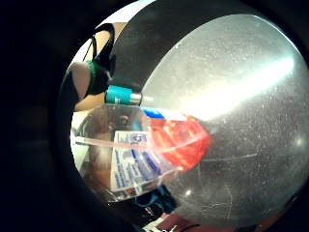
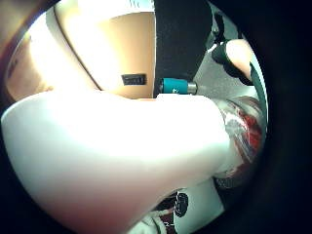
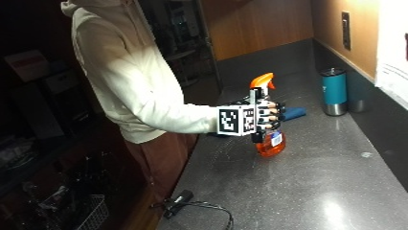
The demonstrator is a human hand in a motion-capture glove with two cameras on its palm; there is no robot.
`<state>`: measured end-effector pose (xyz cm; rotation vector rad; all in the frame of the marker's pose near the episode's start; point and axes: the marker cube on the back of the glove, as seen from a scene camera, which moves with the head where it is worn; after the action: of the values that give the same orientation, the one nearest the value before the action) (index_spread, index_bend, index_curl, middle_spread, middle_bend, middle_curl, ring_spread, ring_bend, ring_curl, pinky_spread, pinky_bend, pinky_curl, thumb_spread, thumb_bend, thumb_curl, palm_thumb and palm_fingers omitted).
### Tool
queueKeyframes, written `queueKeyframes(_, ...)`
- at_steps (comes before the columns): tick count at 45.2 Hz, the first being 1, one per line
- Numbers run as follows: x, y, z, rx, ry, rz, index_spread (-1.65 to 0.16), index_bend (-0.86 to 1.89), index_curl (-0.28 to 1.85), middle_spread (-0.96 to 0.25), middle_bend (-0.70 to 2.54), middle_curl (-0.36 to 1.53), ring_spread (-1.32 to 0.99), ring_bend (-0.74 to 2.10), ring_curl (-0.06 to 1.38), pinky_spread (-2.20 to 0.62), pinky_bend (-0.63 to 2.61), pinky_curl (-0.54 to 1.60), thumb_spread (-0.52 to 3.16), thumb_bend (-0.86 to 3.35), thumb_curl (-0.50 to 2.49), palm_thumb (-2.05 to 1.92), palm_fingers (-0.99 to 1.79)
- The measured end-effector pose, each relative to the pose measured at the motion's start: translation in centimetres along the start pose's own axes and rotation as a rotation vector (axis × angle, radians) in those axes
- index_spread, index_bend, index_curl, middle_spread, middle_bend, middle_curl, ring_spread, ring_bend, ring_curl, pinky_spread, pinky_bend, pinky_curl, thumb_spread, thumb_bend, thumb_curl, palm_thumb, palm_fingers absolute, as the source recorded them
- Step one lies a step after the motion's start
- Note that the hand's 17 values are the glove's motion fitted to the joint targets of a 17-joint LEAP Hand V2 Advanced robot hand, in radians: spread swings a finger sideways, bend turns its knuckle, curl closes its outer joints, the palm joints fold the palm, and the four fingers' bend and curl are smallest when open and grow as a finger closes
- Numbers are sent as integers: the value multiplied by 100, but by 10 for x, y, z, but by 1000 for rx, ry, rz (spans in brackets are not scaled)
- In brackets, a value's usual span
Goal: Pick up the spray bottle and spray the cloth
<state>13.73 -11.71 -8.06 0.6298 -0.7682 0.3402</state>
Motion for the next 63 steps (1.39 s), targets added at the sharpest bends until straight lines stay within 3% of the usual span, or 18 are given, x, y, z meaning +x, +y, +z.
queueKeyframes(12,-4,-8,5,-28,-2,8,-26,24,38,-11,32,40,-14,41,35,-1,15,29,85,0,42,85,115)
queueKeyframes(23,-14,-8,24,-70,70,1,-22,28,44,-16,36,43,-19,35,35,-12,21,32,51,-1,55,99,128)
queueKeyframes(33,-47,-5,38,-219,340,-138,-19,35,48,-16,43,46,-21,35,37,-22,22,34,29,-3,62,101,134)
queueKeyframes(51,-128,8,82,-659,958,-361,-19,39,51,-15,49,48,-20,38,40,-25,28,37,13,-3,69,99,136)
queueKeyframes(58,-147,17,114,-643,1278,-306,-18,40,51,-15,50,48,-20,39,41,-26,30,38,11,-3,71,98,136)
queueKeyframes(63,-163,38,138,-754,1342,-428,-18,40,51,-14,50,48,-20,39,41,-26,30,38,10,-3,72,98,135)
